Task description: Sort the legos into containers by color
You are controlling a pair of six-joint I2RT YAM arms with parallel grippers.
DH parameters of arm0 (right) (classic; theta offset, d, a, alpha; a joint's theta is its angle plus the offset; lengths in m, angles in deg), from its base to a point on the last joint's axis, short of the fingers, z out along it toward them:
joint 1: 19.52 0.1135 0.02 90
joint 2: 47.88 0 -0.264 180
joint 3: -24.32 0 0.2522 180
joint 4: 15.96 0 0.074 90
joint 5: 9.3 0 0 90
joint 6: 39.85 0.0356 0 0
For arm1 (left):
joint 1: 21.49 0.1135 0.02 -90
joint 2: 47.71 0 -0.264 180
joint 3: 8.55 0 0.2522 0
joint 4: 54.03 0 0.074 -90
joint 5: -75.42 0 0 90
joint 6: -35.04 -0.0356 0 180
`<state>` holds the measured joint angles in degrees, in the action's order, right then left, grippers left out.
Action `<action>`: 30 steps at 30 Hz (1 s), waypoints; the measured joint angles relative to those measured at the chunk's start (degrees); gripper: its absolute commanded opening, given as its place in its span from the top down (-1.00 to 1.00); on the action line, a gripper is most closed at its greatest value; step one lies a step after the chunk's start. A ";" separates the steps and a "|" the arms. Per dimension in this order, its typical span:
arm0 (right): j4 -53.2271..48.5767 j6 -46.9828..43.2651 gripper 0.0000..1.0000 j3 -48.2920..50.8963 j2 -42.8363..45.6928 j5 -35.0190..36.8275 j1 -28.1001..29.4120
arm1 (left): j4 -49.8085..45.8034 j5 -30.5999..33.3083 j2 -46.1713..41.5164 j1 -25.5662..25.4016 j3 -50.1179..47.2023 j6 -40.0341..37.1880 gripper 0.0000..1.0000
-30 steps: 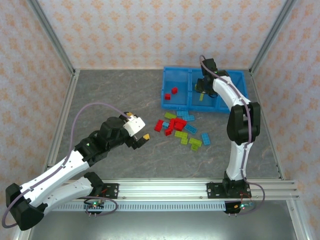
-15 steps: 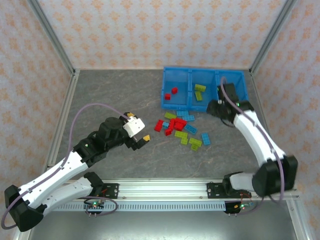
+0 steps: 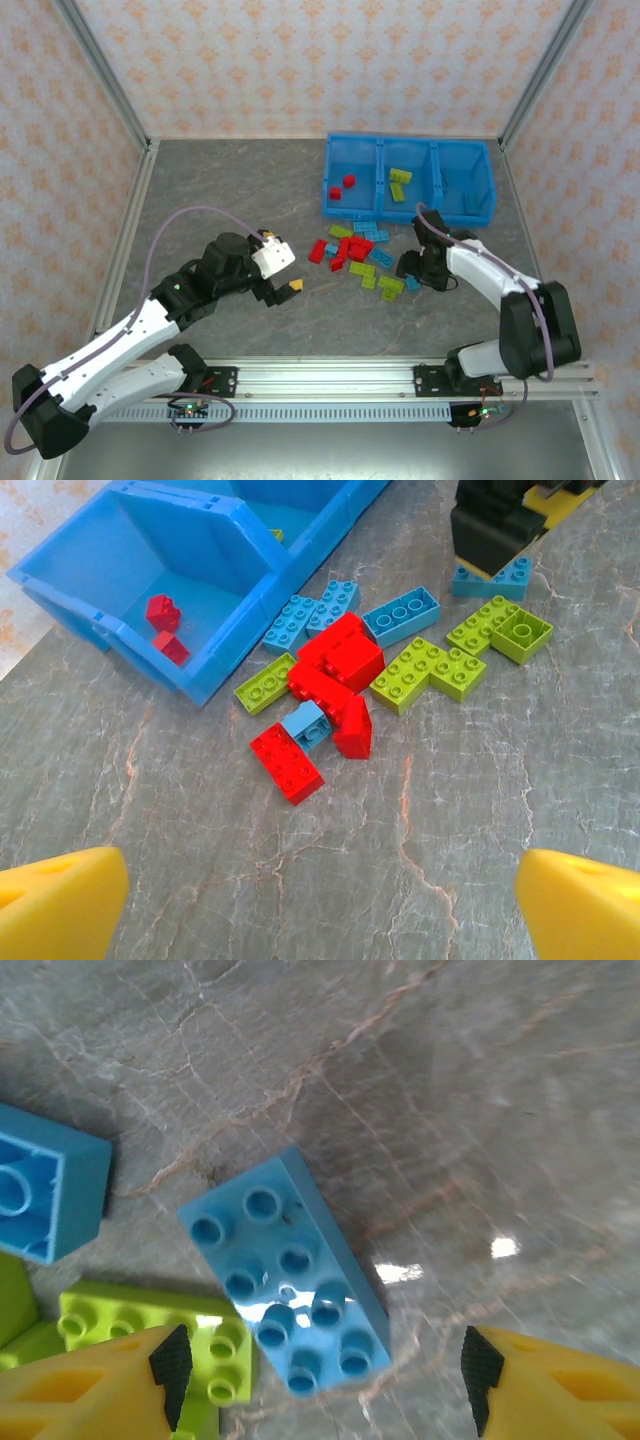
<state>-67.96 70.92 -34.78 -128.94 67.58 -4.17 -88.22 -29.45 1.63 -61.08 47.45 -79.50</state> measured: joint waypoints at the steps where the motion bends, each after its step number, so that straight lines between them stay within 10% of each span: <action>1: 0.87 -0.17 -0.29 -0.09 -1.49 0.00 0.00 | -0.07 0.00 -0.15 0.00 0.00 -0.24 -1.00; 9: 2.49 -0.33 0.55 -0.68 -6.14 2.67 -0.04 | -1.25 -0.15 -0.59 0.00 0.00 -1.46 -1.00; 22: 3.69 0.92 0.73 -4.94 19.34 15.78 -2.45 | -1.25 -0.15 -0.59 0.00 0.00 -1.49 -1.00; 30: 7.80 -4.83 0.75 -30.58 -7.91 17.92 -18.29 | -1.25 0.33 -0.59 0.00 0.00 -1.46 -1.00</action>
<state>-60.15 66.09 -65.36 -136.85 85.50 -22.46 -89.46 -29.12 1.04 -61.08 47.45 -80.96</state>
